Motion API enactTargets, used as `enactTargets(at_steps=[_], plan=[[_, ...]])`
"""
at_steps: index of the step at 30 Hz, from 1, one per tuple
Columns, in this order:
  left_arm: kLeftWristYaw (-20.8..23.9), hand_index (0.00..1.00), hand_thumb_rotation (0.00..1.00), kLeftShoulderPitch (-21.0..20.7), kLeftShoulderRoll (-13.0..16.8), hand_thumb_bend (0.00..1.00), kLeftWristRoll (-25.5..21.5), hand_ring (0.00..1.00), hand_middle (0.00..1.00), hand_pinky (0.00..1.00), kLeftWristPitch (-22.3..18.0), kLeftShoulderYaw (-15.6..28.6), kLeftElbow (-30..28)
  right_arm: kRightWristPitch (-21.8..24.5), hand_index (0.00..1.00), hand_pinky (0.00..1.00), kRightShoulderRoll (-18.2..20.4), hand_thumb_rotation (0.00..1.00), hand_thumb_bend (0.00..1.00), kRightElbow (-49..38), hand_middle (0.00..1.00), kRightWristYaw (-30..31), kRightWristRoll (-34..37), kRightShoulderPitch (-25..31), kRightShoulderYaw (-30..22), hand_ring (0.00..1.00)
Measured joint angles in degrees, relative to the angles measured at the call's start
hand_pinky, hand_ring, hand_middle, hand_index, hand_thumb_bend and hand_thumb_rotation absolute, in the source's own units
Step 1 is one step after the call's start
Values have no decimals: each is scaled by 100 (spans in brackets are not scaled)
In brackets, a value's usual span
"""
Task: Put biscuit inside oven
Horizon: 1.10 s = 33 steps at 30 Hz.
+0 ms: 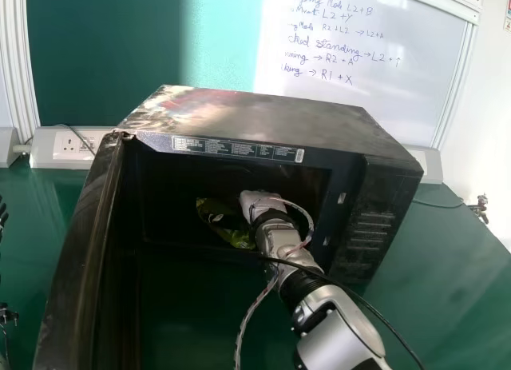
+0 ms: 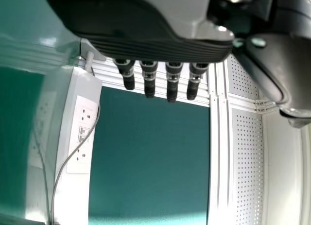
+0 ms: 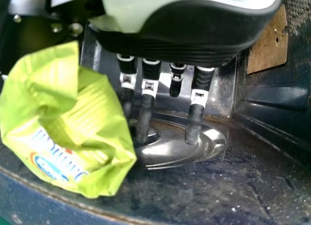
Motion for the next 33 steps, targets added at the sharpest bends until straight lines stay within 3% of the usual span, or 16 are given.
enactTargets(at_steps=[2, 4, 9, 13, 19, 33], plan=[[11, 81, 73, -2, 0, 73, -1, 77, 77, 73, 0, 0, 3, 27, 78, 42, -8, 47, 99, -16, 59, -128, 4, 0, -5, 50], [12, 81, 73, -2, 1, 73, -1, 78, 77, 74, 0, 0, 4, 22, 79, 47, -49, 48, 97, -97, 62, -267, 28, 1, -39, 53], [-30, 81, 73, -3, 7, 73, -5, 78, 77, 74, 1, 0, 22, -5, 94, 75, -199, 54, 95, -309, 90, -536, 56, 45, -71, 83], [-16, 81, 73, -8, 30, 74, -1, 78, 77, 74, 1, 0, 44, -60, 96, 82, -344, 59, 94, -642, 97, -551, 172, 245, -190, 92], [-7, 81, 73, -17, 41, 73, 0, 78, 77, 74, 1, 0, 67, -11, 97, 85, -612, 66, 95, -1485, 97, -348, 237, 698, -250, 93], [-69, 81, 73, -10, 28, 71, -5, 78, 77, 75, 0, 0, 2, 530, 95, 81, -1354, 71, 96, -4565, 97, 626, -247, 2049, -245, 92]])
